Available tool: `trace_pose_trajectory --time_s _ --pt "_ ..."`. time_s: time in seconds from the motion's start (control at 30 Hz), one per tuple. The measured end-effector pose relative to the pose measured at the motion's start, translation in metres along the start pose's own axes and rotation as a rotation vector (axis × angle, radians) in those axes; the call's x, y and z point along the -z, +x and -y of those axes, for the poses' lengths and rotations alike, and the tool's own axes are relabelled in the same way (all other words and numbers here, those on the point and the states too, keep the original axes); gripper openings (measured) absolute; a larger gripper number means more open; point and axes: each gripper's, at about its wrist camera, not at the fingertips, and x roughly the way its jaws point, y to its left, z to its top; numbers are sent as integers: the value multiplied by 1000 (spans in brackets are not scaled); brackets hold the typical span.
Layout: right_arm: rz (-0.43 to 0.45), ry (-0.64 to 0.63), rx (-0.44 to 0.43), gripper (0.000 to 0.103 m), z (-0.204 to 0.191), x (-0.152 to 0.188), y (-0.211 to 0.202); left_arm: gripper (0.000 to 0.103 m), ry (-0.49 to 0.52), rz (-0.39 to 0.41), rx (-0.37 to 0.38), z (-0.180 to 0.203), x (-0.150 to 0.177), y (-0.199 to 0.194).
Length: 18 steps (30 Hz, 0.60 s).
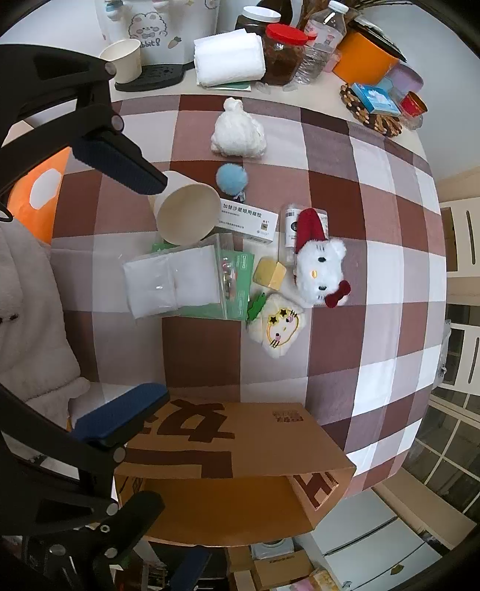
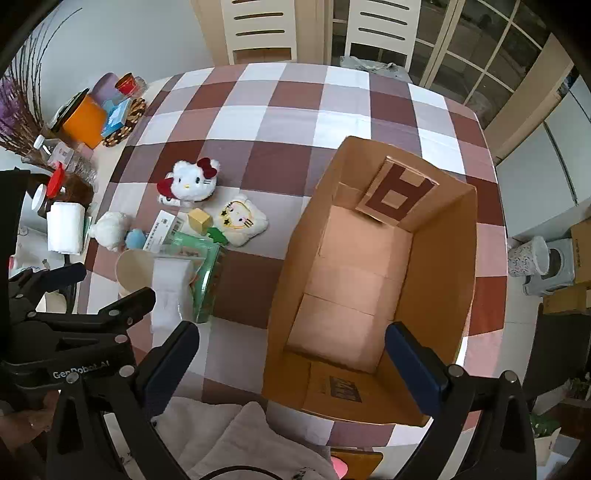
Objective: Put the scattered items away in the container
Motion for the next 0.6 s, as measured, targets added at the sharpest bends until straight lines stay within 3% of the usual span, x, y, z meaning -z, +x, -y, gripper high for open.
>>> trace_pose_trajectory --time_s 0.17,0.6 --pt "-15 -31 20 103 -26 -9 -3 103 -14 -2 -4 -4 1 0" --pt "-20 -76 42 103 -45 -13 -15 103 -26 -11 4 -8 5 2"
